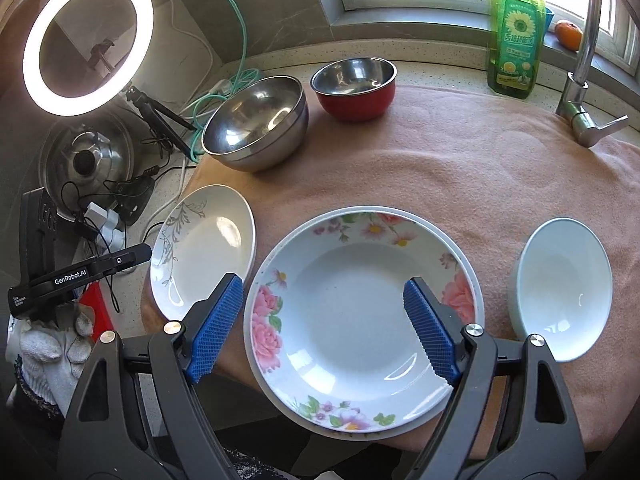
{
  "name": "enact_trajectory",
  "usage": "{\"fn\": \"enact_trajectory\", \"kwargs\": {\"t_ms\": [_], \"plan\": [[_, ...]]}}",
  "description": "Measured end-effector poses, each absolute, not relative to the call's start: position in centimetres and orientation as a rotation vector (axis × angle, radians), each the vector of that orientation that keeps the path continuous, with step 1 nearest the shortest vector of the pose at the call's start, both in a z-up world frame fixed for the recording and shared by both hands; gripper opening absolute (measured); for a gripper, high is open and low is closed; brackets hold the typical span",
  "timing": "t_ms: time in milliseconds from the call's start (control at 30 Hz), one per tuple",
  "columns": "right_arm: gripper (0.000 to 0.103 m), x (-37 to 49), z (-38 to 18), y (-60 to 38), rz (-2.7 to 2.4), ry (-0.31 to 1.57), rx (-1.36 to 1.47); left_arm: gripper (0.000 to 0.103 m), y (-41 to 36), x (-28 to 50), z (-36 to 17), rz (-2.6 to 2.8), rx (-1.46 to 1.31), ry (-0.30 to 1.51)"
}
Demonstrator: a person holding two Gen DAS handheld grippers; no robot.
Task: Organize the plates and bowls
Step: 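Move the right gripper toward the grey-leaf white plate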
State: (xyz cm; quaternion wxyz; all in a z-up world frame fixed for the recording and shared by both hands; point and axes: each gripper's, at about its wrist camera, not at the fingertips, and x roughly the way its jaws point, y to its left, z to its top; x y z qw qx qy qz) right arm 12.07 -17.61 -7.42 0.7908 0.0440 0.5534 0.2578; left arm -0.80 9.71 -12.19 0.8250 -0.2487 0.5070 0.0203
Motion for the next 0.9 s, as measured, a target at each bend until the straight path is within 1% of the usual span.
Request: {"fn": "enact_trajectory", "kwargs": {"t_ms": [400, 633, 800, 833, 900], "plan": [[0.085, 14.9, -9.3, -11.4, 0.675, 1.253, 0.102, 0.051, 13.4, -3.0, -14.1, 0.139, -0.594, 1.081], [0.084, 16.4, -11.1, -8.9, 0.713, 1.3, 0.098, 0.051, 13.9, -3.2, -15.1, 0.146, -0.612, 1.088], [0.066, 17.0, -12.4, -7.2, 0.735, 1.336, 0.064, 0.051, 13.9, -3.1, -15.7, 0.14, -0.61, 1.091], [0.064, 17.1, -12.6, -7.0, 0.736, 1.344, 0.057, 0.049, 13.9, -3.1, -15.9, 0.138, -0.616, 1.092], [0.057, 17.3, -13.2, -6.6, 0.741, 1.359, 0.047, 0.048, 14.0, -3.0, -16.1, 0.138, -0.623, 1.095]]}}
